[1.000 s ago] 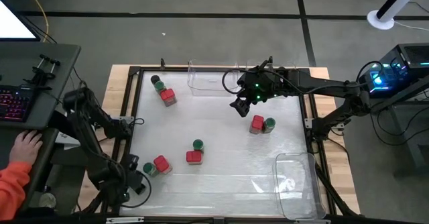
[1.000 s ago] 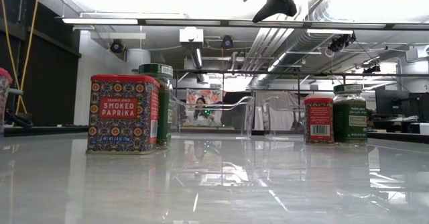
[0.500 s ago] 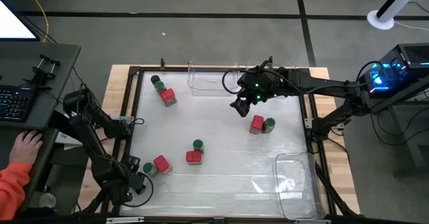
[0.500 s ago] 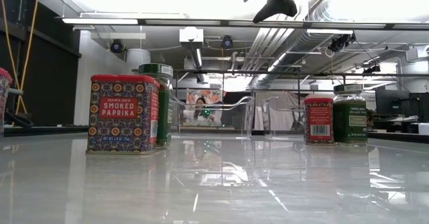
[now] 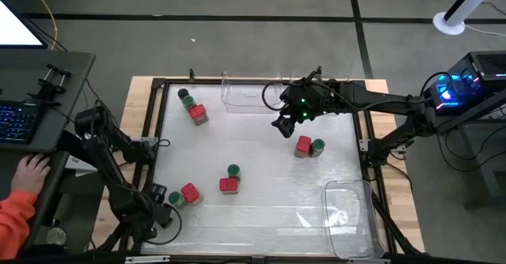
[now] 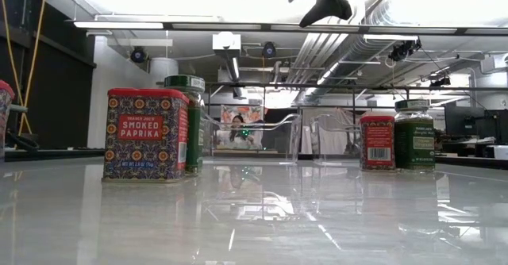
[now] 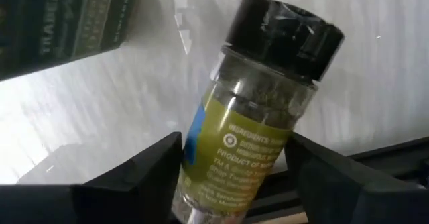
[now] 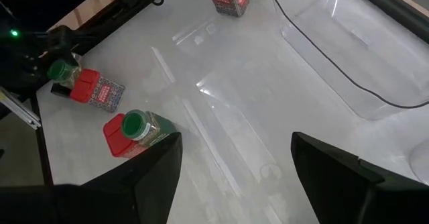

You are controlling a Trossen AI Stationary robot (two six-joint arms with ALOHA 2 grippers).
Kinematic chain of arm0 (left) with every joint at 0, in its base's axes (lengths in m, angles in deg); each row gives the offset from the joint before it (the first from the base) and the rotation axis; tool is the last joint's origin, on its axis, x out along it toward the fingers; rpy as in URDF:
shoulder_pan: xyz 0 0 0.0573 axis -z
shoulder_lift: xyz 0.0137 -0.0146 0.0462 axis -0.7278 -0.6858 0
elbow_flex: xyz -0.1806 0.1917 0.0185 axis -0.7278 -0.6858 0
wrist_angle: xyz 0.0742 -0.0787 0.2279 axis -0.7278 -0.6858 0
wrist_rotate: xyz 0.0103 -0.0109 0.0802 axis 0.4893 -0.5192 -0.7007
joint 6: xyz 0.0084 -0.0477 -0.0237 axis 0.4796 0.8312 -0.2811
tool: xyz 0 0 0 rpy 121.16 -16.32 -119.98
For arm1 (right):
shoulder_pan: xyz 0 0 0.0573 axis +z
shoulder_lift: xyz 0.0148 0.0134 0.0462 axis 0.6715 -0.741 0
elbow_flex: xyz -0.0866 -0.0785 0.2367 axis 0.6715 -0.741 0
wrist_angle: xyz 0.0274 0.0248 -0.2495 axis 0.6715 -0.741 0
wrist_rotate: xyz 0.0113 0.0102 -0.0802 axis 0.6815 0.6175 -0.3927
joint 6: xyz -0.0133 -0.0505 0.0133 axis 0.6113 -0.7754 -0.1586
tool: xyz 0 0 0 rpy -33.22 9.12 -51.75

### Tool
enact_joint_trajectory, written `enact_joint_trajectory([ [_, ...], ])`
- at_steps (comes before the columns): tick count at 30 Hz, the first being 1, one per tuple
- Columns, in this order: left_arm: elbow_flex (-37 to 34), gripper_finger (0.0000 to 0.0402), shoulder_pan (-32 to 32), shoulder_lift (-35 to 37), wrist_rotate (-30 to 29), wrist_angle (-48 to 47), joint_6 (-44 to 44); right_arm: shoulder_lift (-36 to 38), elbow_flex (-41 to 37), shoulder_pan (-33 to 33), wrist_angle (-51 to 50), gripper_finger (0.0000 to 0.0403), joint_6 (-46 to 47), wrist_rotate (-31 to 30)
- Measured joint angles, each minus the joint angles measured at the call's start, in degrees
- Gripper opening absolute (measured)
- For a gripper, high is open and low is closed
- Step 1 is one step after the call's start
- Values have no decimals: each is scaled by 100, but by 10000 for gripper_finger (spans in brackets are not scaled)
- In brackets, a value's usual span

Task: Sort spices by type
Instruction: Put the black seasoning bottle into the top right transparent bin

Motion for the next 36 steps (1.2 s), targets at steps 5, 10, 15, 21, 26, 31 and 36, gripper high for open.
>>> enact_joint_trajectory([
  [5,24,221,-37,-248,29,120,-8,0,0,0,2,275,20,0],
  [10,11,212,-166,-186,115,76,145,0,0,-1,2,275,20,-1],
  [15,229,166,-167,136,108,-297,416,0,0,0,2,275,20,-2],
  [21,606,116,-116,940,195,-706,989,0,0,-2,2,275,-7,-2],
  [26,1082,116,-117,1809,-78,-935,1833,0,0,-1,97,275,-9,-1],
  [31,1689,115,-296,2501,-1335,-1130,2243,0,0,-2,340,275,-15,0],
  [36,2258,115,-1074,2761,-3007,-1670,1507,0,-2,-2,961,275,148,386],
])
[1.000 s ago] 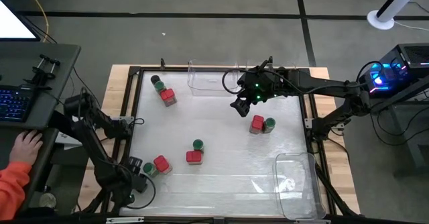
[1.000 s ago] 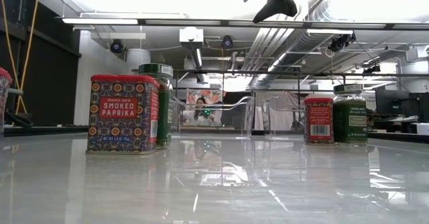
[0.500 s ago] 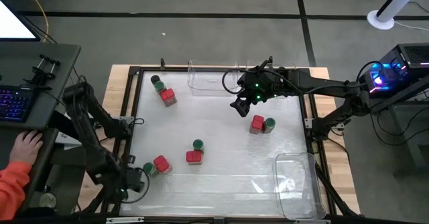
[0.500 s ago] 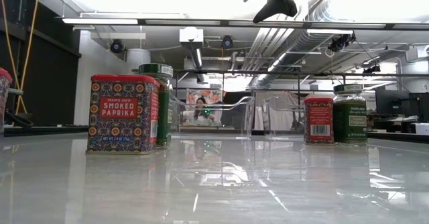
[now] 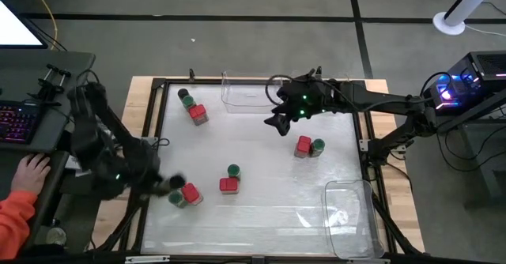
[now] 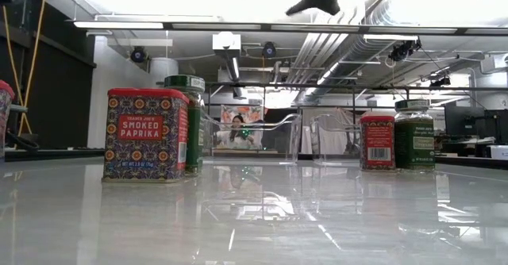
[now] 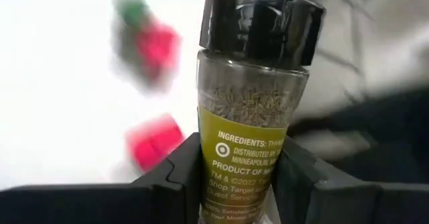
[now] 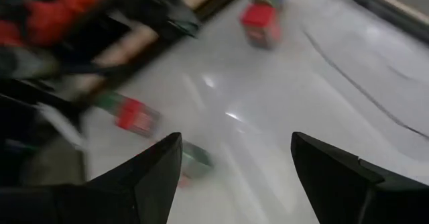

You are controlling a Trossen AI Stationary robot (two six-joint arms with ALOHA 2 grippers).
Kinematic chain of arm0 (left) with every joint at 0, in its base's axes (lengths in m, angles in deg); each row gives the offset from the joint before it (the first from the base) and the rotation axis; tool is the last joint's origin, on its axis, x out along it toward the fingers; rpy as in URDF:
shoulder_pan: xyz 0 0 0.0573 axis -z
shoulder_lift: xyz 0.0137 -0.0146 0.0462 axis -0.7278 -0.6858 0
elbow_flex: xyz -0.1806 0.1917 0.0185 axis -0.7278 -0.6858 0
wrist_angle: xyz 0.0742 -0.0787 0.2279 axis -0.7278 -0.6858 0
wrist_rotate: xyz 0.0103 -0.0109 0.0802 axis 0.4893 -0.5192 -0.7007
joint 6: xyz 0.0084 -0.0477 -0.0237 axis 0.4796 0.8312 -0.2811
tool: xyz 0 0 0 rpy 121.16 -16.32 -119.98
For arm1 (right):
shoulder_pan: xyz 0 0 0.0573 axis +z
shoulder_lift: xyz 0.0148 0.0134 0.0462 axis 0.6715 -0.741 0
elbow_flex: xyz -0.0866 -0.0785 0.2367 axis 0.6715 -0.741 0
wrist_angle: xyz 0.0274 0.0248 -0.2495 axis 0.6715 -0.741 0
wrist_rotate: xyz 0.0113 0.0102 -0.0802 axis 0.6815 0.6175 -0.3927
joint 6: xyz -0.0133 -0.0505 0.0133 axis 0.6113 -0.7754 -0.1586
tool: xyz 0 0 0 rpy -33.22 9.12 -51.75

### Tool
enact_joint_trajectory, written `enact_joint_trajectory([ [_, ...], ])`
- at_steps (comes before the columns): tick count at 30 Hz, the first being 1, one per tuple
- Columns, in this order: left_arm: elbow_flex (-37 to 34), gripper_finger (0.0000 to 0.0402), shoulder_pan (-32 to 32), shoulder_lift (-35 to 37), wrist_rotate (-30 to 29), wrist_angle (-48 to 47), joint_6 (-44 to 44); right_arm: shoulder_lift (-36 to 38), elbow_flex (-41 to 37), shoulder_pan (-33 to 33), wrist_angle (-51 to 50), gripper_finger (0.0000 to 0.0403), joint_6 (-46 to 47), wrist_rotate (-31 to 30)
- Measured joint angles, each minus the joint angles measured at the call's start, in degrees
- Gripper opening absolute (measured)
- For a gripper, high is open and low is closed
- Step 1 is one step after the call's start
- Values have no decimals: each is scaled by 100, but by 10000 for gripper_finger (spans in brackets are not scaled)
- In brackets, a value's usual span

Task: Sort spices by type
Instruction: Put the black seasoning bottle into the top right transparent bin

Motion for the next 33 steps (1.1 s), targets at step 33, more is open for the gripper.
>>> enact_joint_trajectory([
  [33,201,117,-7126,-2124,2683,4110,-5852,-35,826,-1653,215,275,-2489,1936],
])
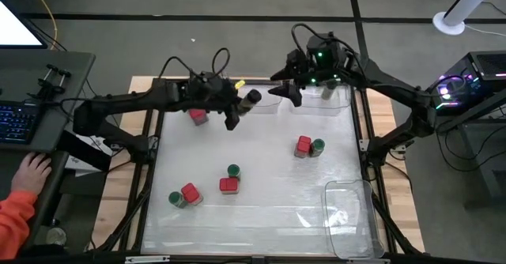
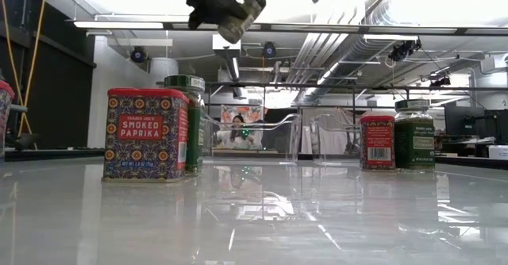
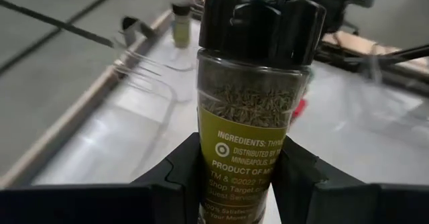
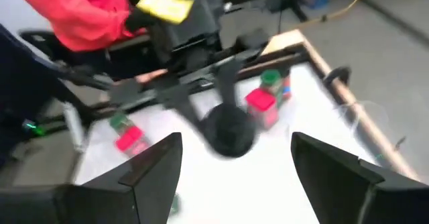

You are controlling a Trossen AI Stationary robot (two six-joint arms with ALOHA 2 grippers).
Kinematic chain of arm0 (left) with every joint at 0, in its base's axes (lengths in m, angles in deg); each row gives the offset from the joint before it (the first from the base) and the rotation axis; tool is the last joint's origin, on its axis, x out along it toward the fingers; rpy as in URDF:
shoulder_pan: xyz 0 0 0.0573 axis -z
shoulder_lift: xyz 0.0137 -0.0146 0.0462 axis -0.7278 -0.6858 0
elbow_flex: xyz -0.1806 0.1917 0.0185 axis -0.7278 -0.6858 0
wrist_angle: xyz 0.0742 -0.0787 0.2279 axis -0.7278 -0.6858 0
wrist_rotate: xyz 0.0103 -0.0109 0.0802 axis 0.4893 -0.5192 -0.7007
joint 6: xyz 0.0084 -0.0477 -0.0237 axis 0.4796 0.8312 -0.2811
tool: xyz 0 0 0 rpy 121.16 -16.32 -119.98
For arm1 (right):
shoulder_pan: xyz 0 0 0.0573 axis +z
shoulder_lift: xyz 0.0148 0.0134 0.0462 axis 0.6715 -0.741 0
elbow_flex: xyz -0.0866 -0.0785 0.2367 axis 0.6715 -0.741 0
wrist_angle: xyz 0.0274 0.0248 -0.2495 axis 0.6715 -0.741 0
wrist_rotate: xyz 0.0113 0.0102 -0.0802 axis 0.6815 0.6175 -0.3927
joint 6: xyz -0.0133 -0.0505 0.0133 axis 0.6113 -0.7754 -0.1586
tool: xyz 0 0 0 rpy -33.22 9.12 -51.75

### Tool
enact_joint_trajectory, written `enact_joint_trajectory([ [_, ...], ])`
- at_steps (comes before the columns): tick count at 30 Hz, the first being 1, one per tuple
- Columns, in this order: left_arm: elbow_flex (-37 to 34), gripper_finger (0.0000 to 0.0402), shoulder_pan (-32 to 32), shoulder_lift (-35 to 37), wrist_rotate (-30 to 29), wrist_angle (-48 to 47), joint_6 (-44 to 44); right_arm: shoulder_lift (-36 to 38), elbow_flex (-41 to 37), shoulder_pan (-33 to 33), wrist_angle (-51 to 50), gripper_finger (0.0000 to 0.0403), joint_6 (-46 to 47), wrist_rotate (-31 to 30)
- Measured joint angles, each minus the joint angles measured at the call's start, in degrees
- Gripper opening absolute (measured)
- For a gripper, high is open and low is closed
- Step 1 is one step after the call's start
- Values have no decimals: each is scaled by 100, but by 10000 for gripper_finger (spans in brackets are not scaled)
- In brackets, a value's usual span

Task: Sort spices by type
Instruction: Put the black seasoning bottle into the top right transparent bin

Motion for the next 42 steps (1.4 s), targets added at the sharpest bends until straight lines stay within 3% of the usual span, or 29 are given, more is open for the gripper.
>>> enact_joint_trajectory([
  [4,0,118,-166,-7,-14,151,-626,-127,0,88,31,275,171,-41],
  [12,0,119,-259,-7,-7,281,-1111,-295,-2,367,901,275,-421,-1247],
  [23,0,119,-200,-4,-8,549,-1386,-310,-2,399,765,277,-453,-1266],
  [26,0,119,-200,-4,-10,553,-1404,-313,-2,399,404,295,-274,-1247],
  [34,0,119,-200,-4,-156,544,-1910,-317,-2,401,-6,393,-739,-1316],
  [42,0,119,-100,-4,-191,542,-2399,-346,-2,403,117,395,216,-1445],
])
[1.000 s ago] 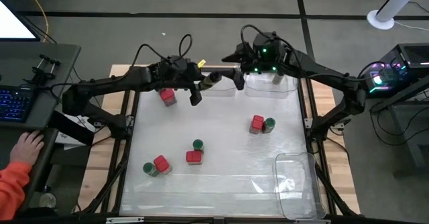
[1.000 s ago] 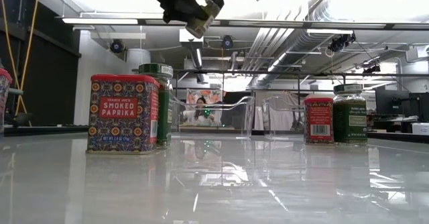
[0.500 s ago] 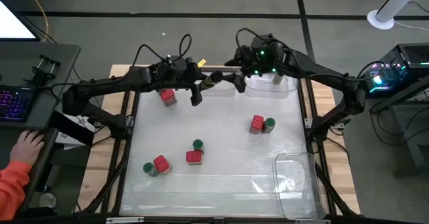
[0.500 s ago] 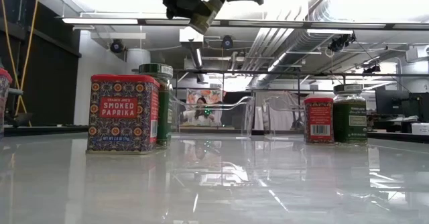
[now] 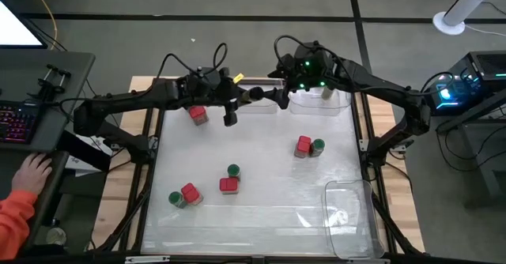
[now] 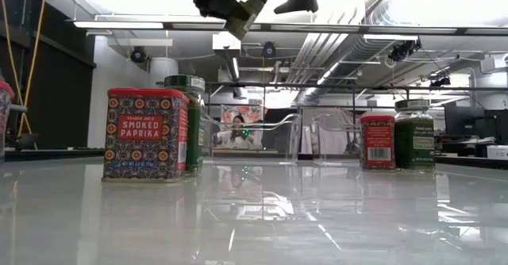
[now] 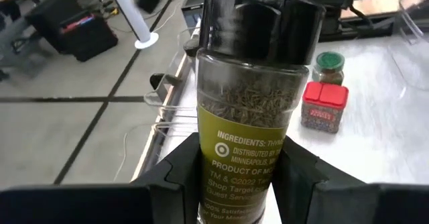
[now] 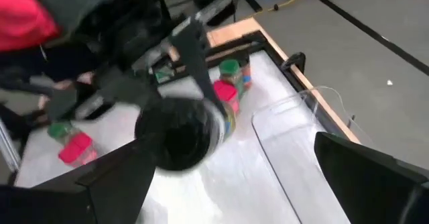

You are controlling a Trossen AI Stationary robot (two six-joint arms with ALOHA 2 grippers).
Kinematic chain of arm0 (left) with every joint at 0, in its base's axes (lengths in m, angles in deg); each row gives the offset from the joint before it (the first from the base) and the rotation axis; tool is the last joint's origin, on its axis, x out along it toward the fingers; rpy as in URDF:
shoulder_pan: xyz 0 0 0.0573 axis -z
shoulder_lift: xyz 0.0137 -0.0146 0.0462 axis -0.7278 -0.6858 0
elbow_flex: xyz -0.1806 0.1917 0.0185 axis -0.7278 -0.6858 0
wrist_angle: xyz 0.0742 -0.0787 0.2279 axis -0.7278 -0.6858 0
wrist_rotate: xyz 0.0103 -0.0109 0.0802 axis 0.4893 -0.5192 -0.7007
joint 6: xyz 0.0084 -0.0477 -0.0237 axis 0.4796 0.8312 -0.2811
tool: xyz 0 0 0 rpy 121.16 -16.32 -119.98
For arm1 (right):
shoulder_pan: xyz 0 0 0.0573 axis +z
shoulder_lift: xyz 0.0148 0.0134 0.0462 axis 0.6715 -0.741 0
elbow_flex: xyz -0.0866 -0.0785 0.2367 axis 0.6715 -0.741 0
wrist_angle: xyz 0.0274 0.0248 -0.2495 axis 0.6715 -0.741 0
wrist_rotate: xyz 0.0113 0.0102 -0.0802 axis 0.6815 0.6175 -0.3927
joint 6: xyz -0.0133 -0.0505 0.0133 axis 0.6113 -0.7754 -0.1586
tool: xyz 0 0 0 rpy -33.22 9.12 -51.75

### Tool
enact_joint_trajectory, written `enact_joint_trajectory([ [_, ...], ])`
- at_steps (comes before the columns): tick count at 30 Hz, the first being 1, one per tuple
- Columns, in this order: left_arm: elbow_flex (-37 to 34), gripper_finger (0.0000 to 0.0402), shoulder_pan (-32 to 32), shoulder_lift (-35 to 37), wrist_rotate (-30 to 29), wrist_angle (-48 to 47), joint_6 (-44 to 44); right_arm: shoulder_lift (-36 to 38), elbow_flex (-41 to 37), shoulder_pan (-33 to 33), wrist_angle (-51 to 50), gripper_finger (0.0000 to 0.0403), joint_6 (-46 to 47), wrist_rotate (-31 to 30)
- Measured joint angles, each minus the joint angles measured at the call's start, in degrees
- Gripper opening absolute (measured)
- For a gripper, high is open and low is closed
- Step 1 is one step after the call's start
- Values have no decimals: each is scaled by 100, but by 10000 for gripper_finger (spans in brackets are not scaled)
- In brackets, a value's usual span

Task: Sort spices by type
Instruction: Put the black seasoning bottle into the top right transparent bin

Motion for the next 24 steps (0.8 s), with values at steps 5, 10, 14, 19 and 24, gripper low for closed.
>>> enact_joint_trajectory([
  [5,0,119,46,0,-234,1,-160,-17,0,0,259,395,226,76],
  [10,0,119,50,0,-422,-1,-116,-15,0,70,274,395,-96,486],
  [14,0,119,50,0,-435,3,-108,-67,0,333,315,394,-657,219],
  [19,0,119,50,-2,-437,8,-106,-271,1,563,376,394,-946,-467],
  [24,0,119,82,-2,-439,19,-57,-369,0,564,500,394,-952,-686],
])
